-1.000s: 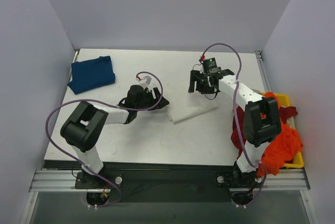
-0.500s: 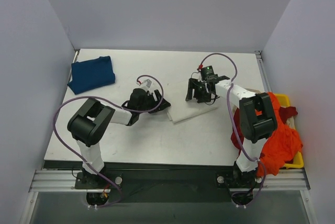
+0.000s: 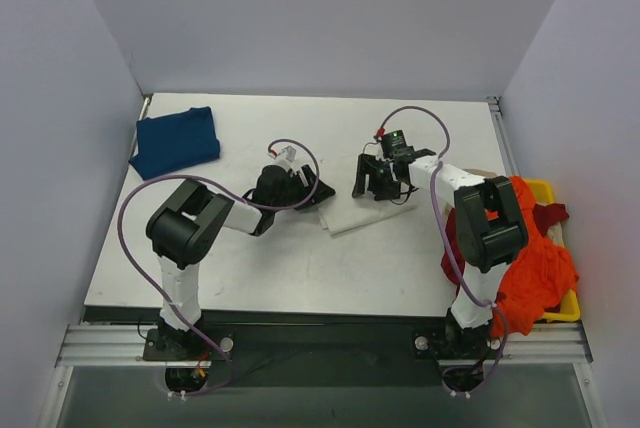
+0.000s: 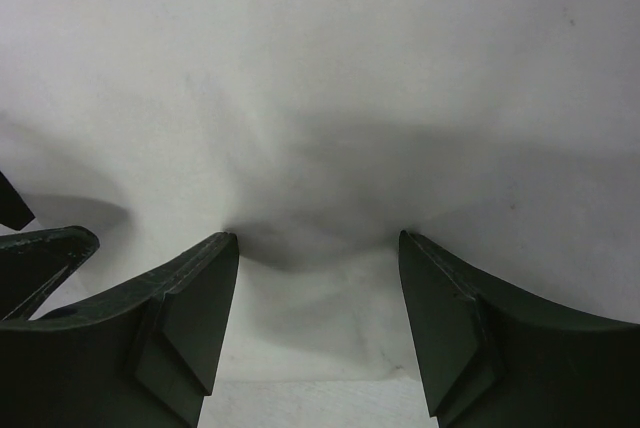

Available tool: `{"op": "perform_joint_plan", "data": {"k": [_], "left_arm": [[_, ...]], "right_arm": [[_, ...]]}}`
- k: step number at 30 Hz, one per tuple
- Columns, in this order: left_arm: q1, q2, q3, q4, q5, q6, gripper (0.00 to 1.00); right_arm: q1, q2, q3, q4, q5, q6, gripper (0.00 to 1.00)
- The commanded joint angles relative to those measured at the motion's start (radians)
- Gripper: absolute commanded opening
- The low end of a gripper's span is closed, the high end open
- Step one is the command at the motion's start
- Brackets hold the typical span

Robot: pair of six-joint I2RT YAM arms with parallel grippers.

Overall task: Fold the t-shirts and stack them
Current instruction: Fold the long partially folded tshirt into a neat square

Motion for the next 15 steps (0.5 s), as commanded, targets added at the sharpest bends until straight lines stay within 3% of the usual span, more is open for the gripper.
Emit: {"op": "perform_joint_plan", "data": {"k": [1,4,7,9,12,15], "left_arm": [[-0.018,0.055,0.013,-0.091,-0.034,0.014,0.75],[-0.020,0.066,0.022,-0.097,-0.037,0.022,0.65],[-0.022,0.075,0.030,-0.103,-0.040,0.031,0.47],[-0.022,0.077,0.038,-0.120,-0.045,0.043,0.26],[-0.018,0.060,0.054,-0.169,-0.059,0.080,0.09],[-0.018,0.014,0.071,-0.246,-0.079,0.143,0.00]], "right_arm": [[0.029,0.027,-0.023,-0.017,-0.037,0.002,0.65],[0.036,0.038,-0.029,-0.011,-0.043,0.003,0.65],[0.047,0.038,-0.035,-0.006,-0.049,0.003,0.65],[0.052,0.035,-0.038,-0.004,-0.052,0.000,0.65],[0.053,0.009,-0.048,-0.004,-0.052,-0.003,0.65],[0.050,-0.026,-0.055,-0.014,-0.051,-0.012,0.65]]}}
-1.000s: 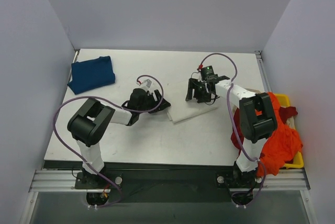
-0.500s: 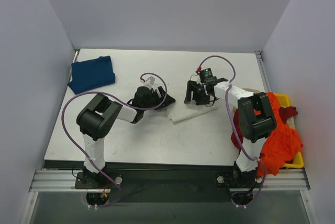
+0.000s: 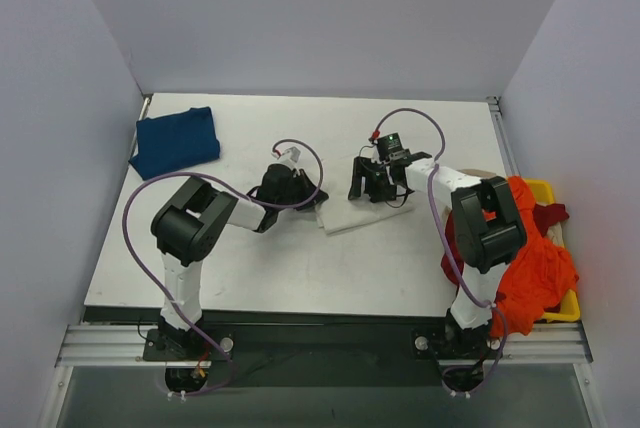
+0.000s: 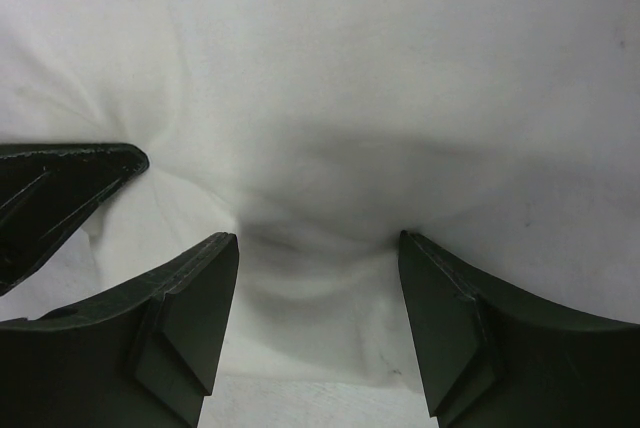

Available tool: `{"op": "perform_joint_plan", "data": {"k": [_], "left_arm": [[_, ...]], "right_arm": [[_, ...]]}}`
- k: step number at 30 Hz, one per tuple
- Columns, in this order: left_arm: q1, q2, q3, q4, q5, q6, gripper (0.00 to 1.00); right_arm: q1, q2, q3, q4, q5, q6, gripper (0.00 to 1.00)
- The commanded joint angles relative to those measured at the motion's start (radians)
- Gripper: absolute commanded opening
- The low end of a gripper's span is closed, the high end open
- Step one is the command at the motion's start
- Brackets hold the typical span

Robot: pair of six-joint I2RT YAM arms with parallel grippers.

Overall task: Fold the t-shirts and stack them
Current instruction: Fold the long partially folded tshirt into a neat square, then put the neatly folded tshirt into the corner of the board with the left arm

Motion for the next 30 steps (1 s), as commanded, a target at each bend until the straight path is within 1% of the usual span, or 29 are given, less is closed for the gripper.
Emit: {"op": "perform_joint_plan", "data": {"k": [1,4,5,6,7,8,9,10,11,13,14,16,18,21,24,27,30], "left_arm": [[-0.007,-0.045,0.026,-0.190,-0.045,0.114,0.00],[0.005,-0.111,0.054,-0.318,-0.069,0.231,0.00],[0.009,-0.124,0.087,-0.395,-0.069,0.305,0.00],[0.023,-0.143,0.109,-0.442,-0.071,0.346,0.00],[0.031,-0.150,0.130,-0.488,-0.077,0.382,0.00],[0.037,-0.154,0.174,-0.531,-0.086,0.453,0.00],[0.055,-0.162,0.192,-0.604,-0.106,0.485,0.00],[0.065,-0.167,0.214,-0.640,-0.114,0.517,0.00],[0.075,-0.167,0.233,-0.718,-0.124,0.575,0.00],[0.101,-0.176,0.279,-0.770,-0.154,0.631,0.00],[0.108,-0.177,0.290,-0.810,-0.169,0.683,0.00],[0.124,-0.188,0.317,-0.839,-0.198,0.737,0.00],[0.135,-0.193,0.345,-0.879,-0.261,0.800,0.00],[0.164,-0.182,0.380,-0.919,-0.292,0.872,0.00],[0.192,-0.161,0.442,-0.970,-0.312,0.935,0.00],[0.207,-0.134,0.508,-1.011,-0.365,1.005,0.00],[0.236,-0.104,0.583,-1.047,-0.376,1.053,0.00]], "right_arm": [[0.021,-0.051,-0.030,-0.057,-0.040,-0.011,0.65],[0.015,-0.092,-0.026,-0.075,-0.036,-0.022,0.65],[0.012,-0.103,-0.023,-0.084,-0.032,-0.030,0.65],[0.009,-0.114,-0.021,-0.089,-0.022,-0.031,0.65],[0.007,-0.135,-0.018,-0.095,-0.017,-0.037,0.65],[0.006,-0.146,-0.015,-0.103,-0.013,-0.037,0.65],[-0.002,-0.155,-0.014,-0.104,-0.008,-0.046,0.65],[-0.004,-0.172,-0.012,-0.107,-0.005,-0.048,0.65],[-0.008,-0.179,-0.012,-0.113,-0.005,-0.051,0.65],[-0.017,-0.198,-0.009,-0.118,-0.002,-0.057,0.66],[-0.020,-0.205,-0.007,-0.123,0.001,-0.060,0.66],[-0.030,-0.217,-0.007,-0.124,0.001,-0.063,0.66],[-0.037,-0.225,-0.007,-0.124,0.000,-0.065,0.66],[-0.040,-0.234,-0.012,-0.124,-0.008,-0.071,0.66],[-0.042,-0.240,-0.021,-0.123,-0.006,-0.076,0.66],[-0.047,-0.248,-0.033,-0.117,-0.008,-0.079,0.66],[-0.048,-0.245,-0.043,-0.104,-0.016,-0.077,0.66]]}}
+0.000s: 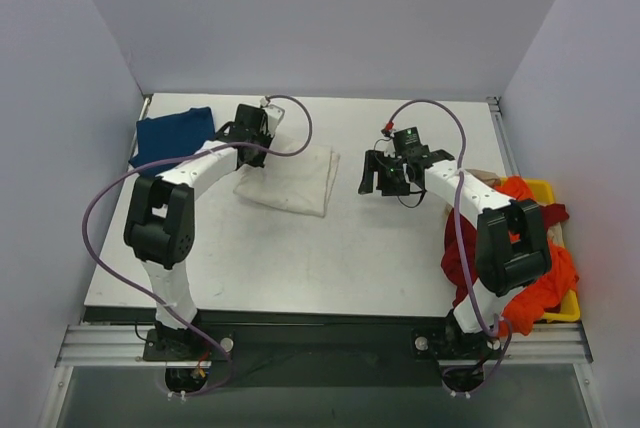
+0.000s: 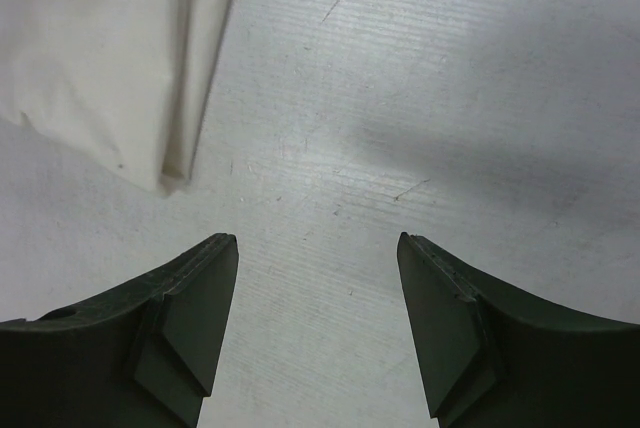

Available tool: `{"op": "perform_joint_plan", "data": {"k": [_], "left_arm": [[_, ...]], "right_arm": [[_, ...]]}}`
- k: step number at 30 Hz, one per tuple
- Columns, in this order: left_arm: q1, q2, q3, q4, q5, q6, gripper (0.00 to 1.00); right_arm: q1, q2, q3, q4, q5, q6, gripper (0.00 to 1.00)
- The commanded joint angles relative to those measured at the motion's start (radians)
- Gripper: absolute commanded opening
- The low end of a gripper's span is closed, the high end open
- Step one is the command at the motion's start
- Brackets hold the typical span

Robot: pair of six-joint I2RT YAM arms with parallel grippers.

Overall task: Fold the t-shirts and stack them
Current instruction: Put the neatly folded tshirt into the corner of the board with the left arm

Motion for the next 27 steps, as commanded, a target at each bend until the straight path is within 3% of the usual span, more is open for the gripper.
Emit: {"op": "perform_joint_plan", "data": {"k": [1,12,27], "left_arm": [[0.037,0.035,0.117,-0.054,-0.055,0.115,0.00],[0.151,0.165,0.436,-0.226,-0.057,0.165,0.00],[0.280,0.223,0.710,-0.388,-0.003,0.168,0.00]], "right_arm": [[-0.008,-0.047,-0.014,-0.008,-0.008,-0.018,0.66],[-0.013,-0.016,-0.011,0.009,-0.021,-0.018,0.66],[-0.014,0.005,-0.008,0.018,-0.025,-0.021,0.66]]}}
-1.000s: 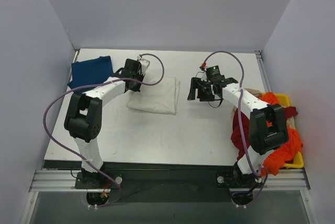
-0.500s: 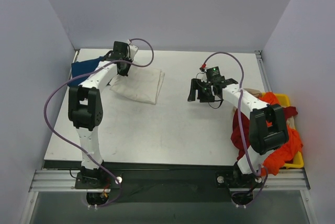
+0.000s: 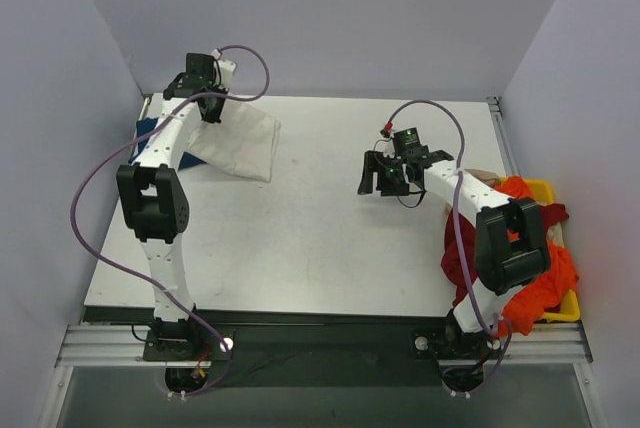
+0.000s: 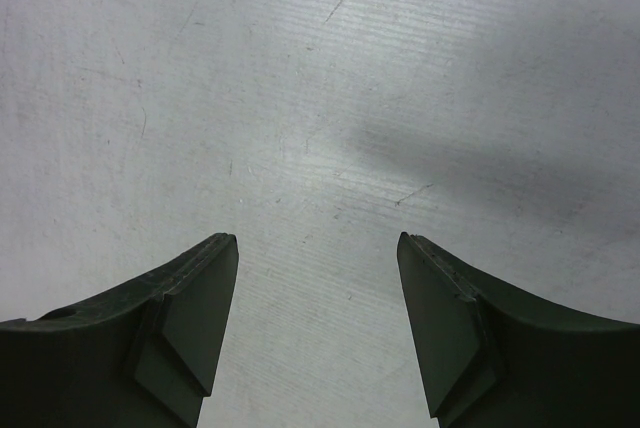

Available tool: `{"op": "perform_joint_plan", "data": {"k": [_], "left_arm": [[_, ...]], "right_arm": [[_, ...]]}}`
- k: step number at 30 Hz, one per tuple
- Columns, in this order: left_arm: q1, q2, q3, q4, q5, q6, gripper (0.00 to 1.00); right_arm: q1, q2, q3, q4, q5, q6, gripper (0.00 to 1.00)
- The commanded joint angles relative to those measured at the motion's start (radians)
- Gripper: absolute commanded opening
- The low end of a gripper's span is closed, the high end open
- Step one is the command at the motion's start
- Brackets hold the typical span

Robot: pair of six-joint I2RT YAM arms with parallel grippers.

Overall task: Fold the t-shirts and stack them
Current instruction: Put the neatly folded tshirt into the corner of the board with the left arm

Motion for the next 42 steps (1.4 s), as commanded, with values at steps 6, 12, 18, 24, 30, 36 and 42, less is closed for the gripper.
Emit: {"op": "perform_joint_plan", "data": {"k": [6,12,18,24,30,36,42], "left_arm": [[0.057,0.009,0.187,-0.072,0.042,0.005,0.00],[0.081,0.011,0.248,-0.109,0.057,0.002,0.00],[0.104,0.020,0.322,-0.144,0.065,0.005,0.00],[0.156,0.025,0.379,-0.176,0.097,0.004,0.00],[0.199,0.037,0.400,-0.174,0.118,-0.001,0.00],[0.248,0.054,0.391,-0.150,0.170,-0.013,0.00],[0.318,0.112,0.383,-0.118,0.151,-0.071,0.14]], "right_arm": [[-0.007,-0.002,-0.001,0.004,-0.013,-0.005,0.66],[-0.007,-0.009,-0.005,0.010,-0.018,-0.005,0.66],[-0.007,-0.010,-0.011,0.010,-0.021,-0.002,0.66],[-0.004,-0.009,-0.010,0.013,-0.029,-0.002,0.66],[-0.001,-0.006,-0.013,0.015,-0.030,-0.001,0.66],[0.007,-0.013,-0.011,0.013,-0.032,-0.002,0.66],[0.012,-0.024,-0.015,0.012,-0.030,-0.008,0.66]]}}
